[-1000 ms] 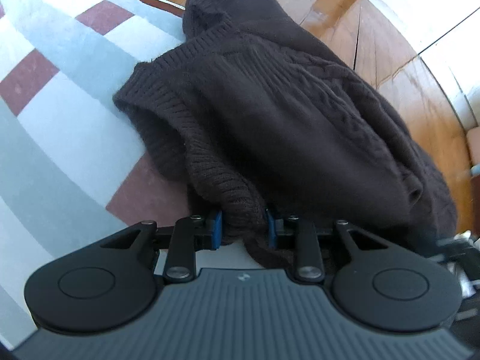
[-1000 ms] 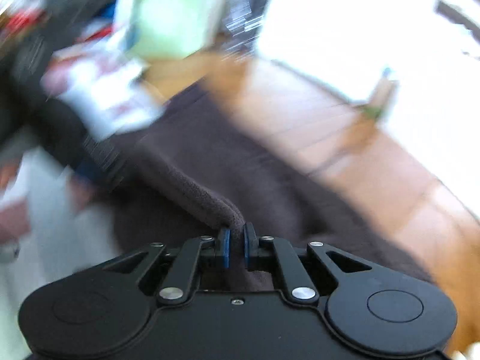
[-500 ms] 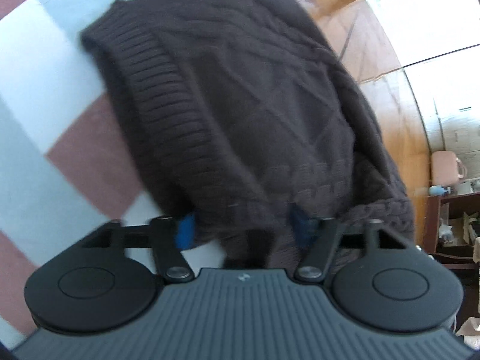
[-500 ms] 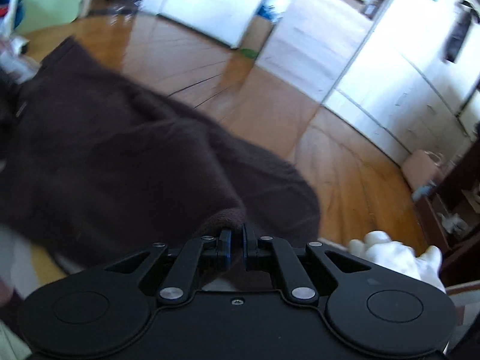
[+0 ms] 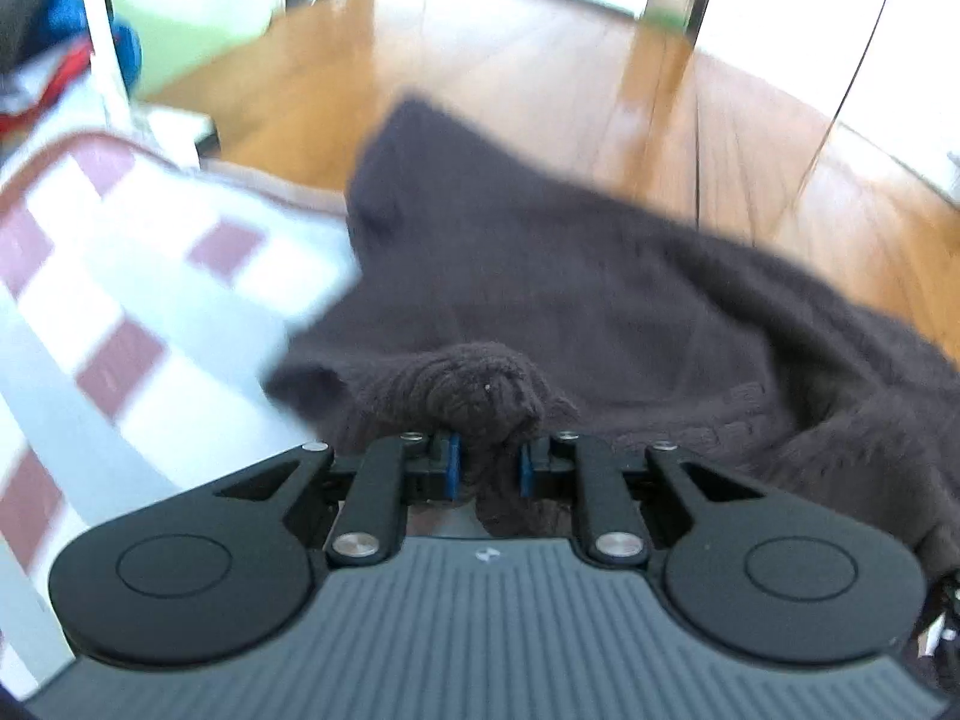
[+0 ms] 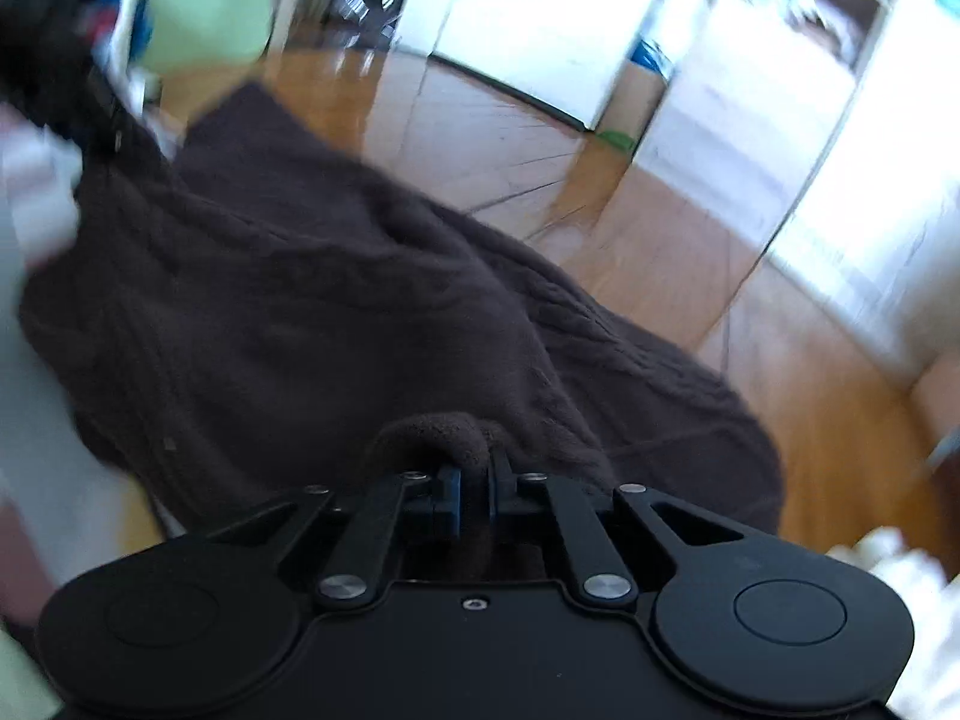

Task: Fold clothes

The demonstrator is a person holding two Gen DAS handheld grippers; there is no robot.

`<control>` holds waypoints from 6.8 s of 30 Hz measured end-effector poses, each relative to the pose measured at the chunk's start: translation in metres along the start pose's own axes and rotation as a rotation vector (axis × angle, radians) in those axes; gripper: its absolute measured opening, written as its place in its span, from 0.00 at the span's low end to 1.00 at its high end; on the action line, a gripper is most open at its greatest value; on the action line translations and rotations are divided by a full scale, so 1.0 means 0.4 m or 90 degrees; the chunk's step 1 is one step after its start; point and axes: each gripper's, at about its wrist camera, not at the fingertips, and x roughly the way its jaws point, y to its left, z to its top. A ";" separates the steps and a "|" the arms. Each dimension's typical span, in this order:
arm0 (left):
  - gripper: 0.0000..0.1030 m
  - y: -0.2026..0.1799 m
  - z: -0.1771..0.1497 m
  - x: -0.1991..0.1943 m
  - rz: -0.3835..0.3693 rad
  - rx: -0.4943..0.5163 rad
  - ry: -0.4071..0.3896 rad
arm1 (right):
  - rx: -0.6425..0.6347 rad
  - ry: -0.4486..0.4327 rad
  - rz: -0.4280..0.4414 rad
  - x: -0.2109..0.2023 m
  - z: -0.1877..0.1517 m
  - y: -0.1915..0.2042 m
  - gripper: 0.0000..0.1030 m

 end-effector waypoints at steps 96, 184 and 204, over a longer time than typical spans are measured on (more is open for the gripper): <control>0.58 0.222 -0.032 -0.093 -0.120 0.111 0.174 | 0.609 0.430 0.044 0.098 -0.004 -0.202 0.68; 0.01 0.526 0.177 -0.207 0.251 -0.121 -0.081 | 0.388 0.300 0.415 -0.178 -0.171 -0.148 0.26; 0.66 -0.168 0.163 -0.044 -0.032 0.115 0.027 | 0.842 0.187 0.186 -0.128 -0.347 -0.445 0.63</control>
